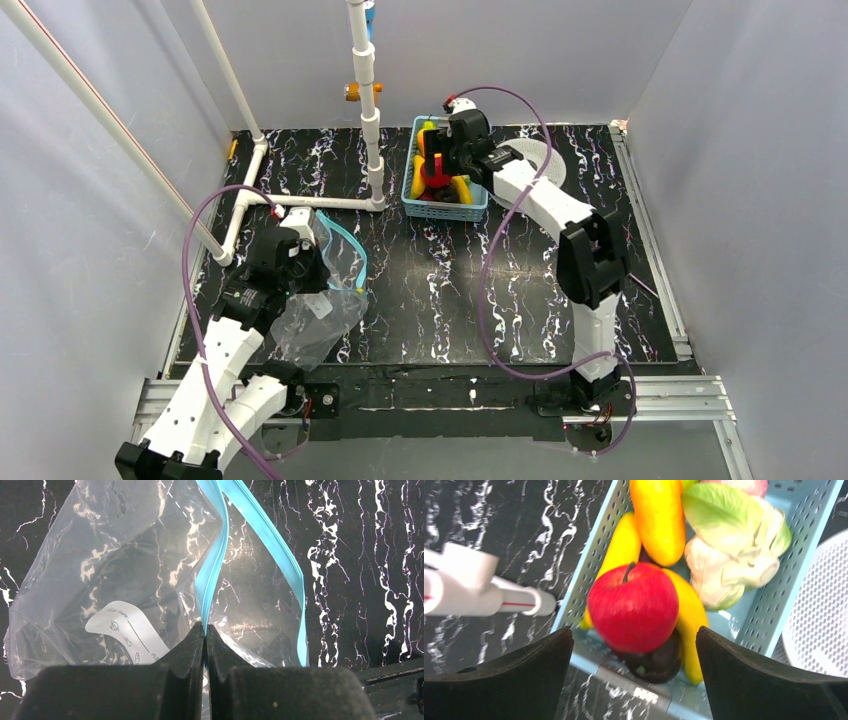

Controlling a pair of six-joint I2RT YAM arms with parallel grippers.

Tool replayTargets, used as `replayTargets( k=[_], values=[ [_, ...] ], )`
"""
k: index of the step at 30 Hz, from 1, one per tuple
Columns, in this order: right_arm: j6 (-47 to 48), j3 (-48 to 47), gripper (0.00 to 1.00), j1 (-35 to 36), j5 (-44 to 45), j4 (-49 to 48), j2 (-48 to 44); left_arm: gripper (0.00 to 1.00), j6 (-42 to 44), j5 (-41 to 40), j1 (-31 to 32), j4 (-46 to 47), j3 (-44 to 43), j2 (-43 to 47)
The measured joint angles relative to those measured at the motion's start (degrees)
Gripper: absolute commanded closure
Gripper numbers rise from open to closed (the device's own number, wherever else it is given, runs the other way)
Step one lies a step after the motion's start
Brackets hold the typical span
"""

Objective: Place the food in the zip-top bag and seal the zipper
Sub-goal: Pick up the fake fruit from the bin.

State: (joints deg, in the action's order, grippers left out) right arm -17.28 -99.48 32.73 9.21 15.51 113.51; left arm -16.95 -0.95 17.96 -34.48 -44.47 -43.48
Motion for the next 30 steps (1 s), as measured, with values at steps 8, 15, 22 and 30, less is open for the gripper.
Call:
replayTargets(
  k=[8, 15, 22, 30],
  values=[
    [6.5, -12.4, 0.09, 0.0, 0.9, 2.8, 12.0, 1.00, 0.0, 1.2, 0.0, 0.3, 0.0, -2.3],
    [7.4, -13.6, 0.35, 0.0, -0.2, 3.1, 14.4, 1.00, 0.1, 2.7, 0.0, 1.1, 0.0, -5.4],
    [8.4, -10.2, 0.62, 0.0, -0.2, 2.9, 11.3, 1.00, 2.4, 6.1, 0.0, 0.2, -5.3, -11.8],
    [5.9, 2.2, 0.76, 0.0, -2.4, 3.8, -5.2, 1.00, 3.3, 7.7, 0.0, 4.7, -4.8, -12.0]
  ],
)
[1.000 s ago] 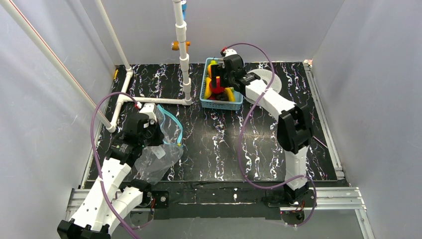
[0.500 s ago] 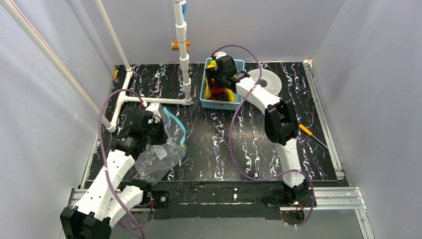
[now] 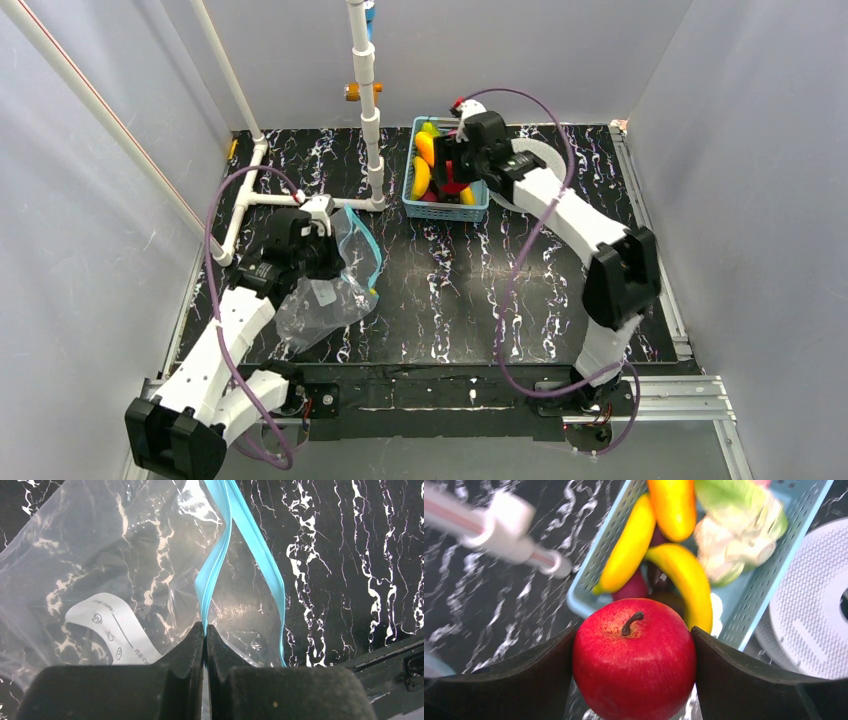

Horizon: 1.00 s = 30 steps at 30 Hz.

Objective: Place the food in the zip-top bag and seal the zipper
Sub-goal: Pick up the fake fruit from the bin, then place the fake fruit in the zipper food storage bag.

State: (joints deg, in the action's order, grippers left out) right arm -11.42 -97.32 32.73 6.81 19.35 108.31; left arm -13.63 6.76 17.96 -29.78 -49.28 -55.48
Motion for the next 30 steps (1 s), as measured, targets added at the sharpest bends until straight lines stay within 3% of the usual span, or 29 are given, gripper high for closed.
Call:
replayTargets(
  k=[5, 9, 20, 30],
  values=[
    [-6.0, 12.3, 0.77, 0.1, -8.4, -2.8, -13.1, 1.00, 0.2, 0.0, 0.2, 0.1, 3.7, 5.1],
    [-11.6, 17.1, 0.77, 1.9, -15.9, -5.6, -16.6, 1.00, 1.0, -0.1, 0.5, 0.3, 3.6, 5.9],
    [-20.8, 21.0, 0.75, 17.1, -29.9, -14.2, -17.2, 1.00, 3.6, -3.6, 6.4, -0.3, 3.6, 10.4],
    [-26.1, 22.2, 0.74, 19.1, -33.5, -22.2, -10.3, 1.00, 4.6, -4.3, 7.5, 0.7, 4.4, 15.2]
  ],
)
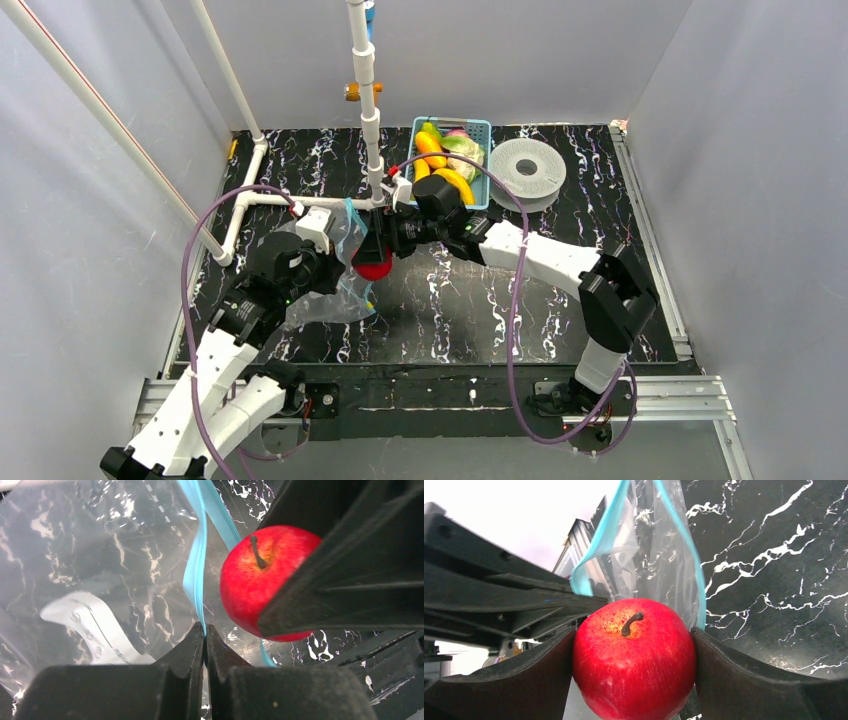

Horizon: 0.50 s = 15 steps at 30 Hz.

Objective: Place the food in the zip-top bag and seal the zipper
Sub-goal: Place the fake fruit in the zipper food storage bag.

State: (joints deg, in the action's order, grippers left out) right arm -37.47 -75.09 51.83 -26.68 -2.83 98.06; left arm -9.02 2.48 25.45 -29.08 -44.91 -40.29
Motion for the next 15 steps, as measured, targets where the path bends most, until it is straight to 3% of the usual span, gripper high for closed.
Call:
replayTargets(
  k=[10, 15],
  values=[
    [1.2, 0.0, 0.72, 0.9, 7.8, 3.9, 1.6, 1.00, 0.2, -1.9, 1.0, 0.1, 0.3, 1.1],
    [1.9, 0.0, 0.59, 2.0, 9.9, 5.0, 1.6, 1.00, 0.3, -2.5, 1.3, 0.1, 0.3, 1.4]
  ],
)
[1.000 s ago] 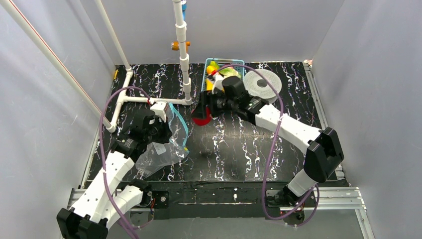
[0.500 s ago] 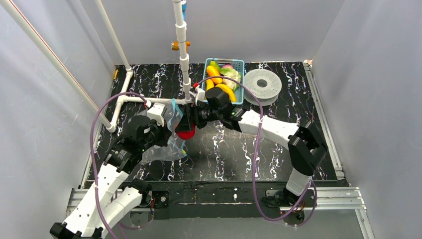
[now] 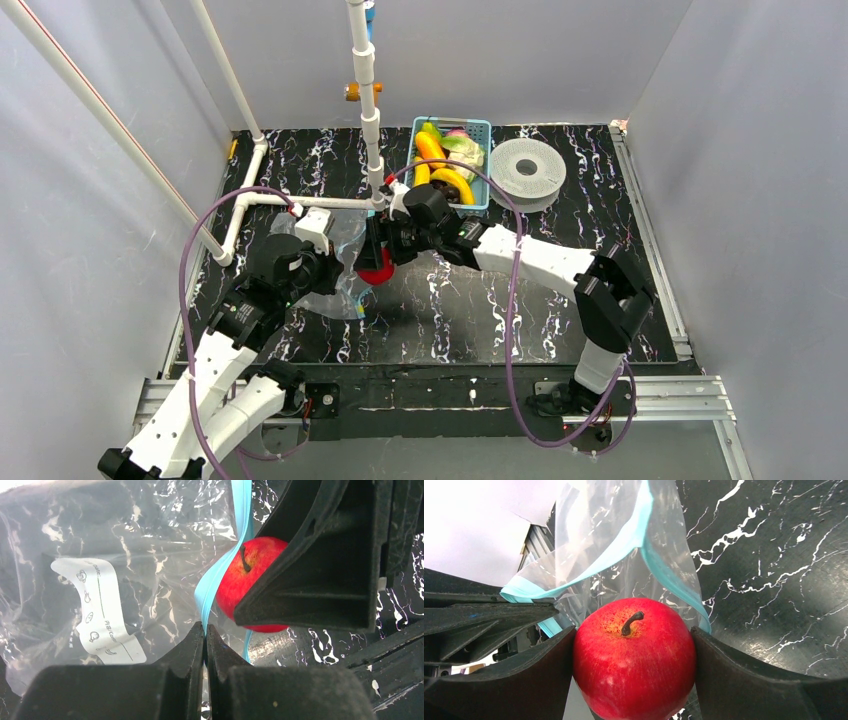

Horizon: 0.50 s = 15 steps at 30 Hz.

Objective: Place the food in the zip-top bag and seal the zipper
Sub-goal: Place the fake fruit in the zipper food storage bag.

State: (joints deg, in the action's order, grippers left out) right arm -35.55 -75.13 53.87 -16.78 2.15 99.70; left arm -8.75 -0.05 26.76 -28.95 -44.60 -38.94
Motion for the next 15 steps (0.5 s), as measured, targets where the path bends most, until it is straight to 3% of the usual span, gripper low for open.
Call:
replayTargets(
  k=[6, 15],
  values=[
    [1.5, -3.8, 0.22, 2.0, 0.4, 1.2, 1.6, 1.00, 0.0, -0.5, 0.3, 0.0, 0.0, 0.0],
    [4.3, -4.6, 0.02, 2.1, 2.7, 2.2, 1.7, 1.00, 0.0, -0.9, 0.9, 0.0, 0.0, -0.4]
  ],
)
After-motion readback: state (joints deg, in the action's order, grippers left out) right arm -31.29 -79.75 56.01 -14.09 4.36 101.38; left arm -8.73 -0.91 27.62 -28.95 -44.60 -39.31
